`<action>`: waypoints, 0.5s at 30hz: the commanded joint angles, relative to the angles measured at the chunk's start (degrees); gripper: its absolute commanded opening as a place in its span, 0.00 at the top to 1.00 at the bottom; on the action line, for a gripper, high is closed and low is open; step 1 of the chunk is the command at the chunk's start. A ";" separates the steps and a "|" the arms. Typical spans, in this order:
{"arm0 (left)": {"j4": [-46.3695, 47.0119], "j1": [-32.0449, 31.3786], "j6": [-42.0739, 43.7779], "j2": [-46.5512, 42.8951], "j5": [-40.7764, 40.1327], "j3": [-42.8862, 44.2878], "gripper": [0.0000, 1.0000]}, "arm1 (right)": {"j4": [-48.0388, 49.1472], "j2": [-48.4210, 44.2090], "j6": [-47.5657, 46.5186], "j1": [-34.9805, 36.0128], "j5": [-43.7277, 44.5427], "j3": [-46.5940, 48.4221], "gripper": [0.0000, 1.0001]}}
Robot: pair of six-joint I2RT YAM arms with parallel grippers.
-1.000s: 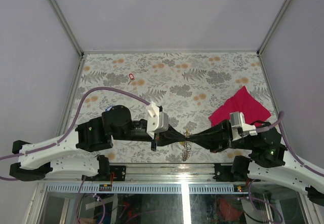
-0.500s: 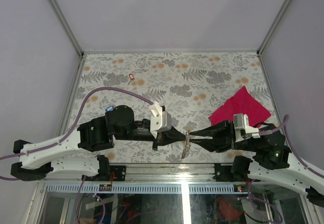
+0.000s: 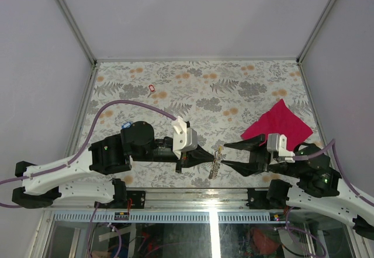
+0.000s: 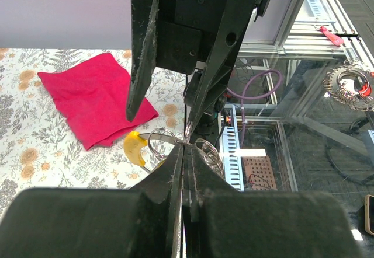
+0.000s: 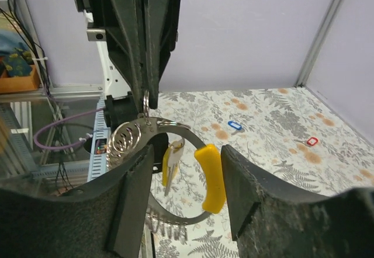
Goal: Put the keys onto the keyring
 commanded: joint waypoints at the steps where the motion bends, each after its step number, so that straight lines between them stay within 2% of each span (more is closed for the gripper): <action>1: 2.09 -0.23 -0.81 -1.08 -0.29 0.93 1.00 | -0.02 -0.05 -2.39 0.24 3.51 0.11 0.42; 8: 2.02 -0.23 -1.06 -1.20 0.53 0.95 1.00 | 0.37 2.07 -3.00 0.23 4.47 -0.98 0.38; 15: 2.08 -0.23 -0.95 -1.09 1.01 1.35 1.00 | 2.56 4.49 -2.65 0.28 3.26 -2.18 0.39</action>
